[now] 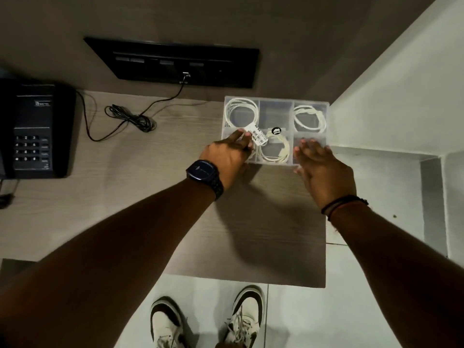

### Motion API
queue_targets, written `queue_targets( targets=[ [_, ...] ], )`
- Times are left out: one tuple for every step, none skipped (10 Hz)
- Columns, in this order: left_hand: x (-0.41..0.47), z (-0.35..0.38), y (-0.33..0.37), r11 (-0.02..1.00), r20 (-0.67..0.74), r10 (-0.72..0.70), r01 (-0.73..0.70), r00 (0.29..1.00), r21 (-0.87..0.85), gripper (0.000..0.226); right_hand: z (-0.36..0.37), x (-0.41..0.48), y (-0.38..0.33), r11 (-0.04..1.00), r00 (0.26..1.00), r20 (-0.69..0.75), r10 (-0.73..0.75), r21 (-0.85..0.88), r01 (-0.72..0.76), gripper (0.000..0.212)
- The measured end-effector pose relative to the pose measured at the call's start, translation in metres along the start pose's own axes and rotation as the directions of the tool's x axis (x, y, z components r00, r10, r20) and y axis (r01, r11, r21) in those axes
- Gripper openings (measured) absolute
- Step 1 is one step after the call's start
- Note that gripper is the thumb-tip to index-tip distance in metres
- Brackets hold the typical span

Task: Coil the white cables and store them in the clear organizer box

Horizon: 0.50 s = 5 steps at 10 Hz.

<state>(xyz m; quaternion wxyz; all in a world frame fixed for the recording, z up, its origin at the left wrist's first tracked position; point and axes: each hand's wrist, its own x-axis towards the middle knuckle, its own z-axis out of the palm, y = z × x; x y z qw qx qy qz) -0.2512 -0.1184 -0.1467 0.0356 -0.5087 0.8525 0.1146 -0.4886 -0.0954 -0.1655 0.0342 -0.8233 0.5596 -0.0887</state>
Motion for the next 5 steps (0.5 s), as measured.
queue_targets(
  targets=[
    [0.001,0.003,-0.003,1.0,-0.015,-0.009,0.009,1.0,-0.009,0.049,0.002,-0.001,-0.001,1.0,1.0,-0.006,-0.001,-0.008,0.001,0.048],
    [0.002,0.0,0.001,1.0,0.014,-0.016,0.017,1.0,-0.024,0.051,0.0,-0.001,-0.004,0.999,0.998,0.046,0.051,0.006,-0.051,0.049],
    [-0.004,-0.014,0.006,0.997,0.111,-0.015,0.007,0.994,0.077,0.065,-0.011,-0.003,-0.015,0.996,0.973,0.212,0.093,-0.033,-0.088,0.064],
    [-0.022,-0.036,0.004,0.993,0.066,-0.046,0.038,0.997,0.111,0.078,-0.03,-0.006,-0.029,0.985,0.942,0.304,0.143,-0.137,-0.105,0.089],
    [-0.045,-0.067,0.001,0.998,-0.025,-0.049,0.05,0.998,0.045,0.076,-0.06,-0.005,-0.05,0.98,0.949,0.248,0.194,-0.086,-0.178,0.093]
  ],
)
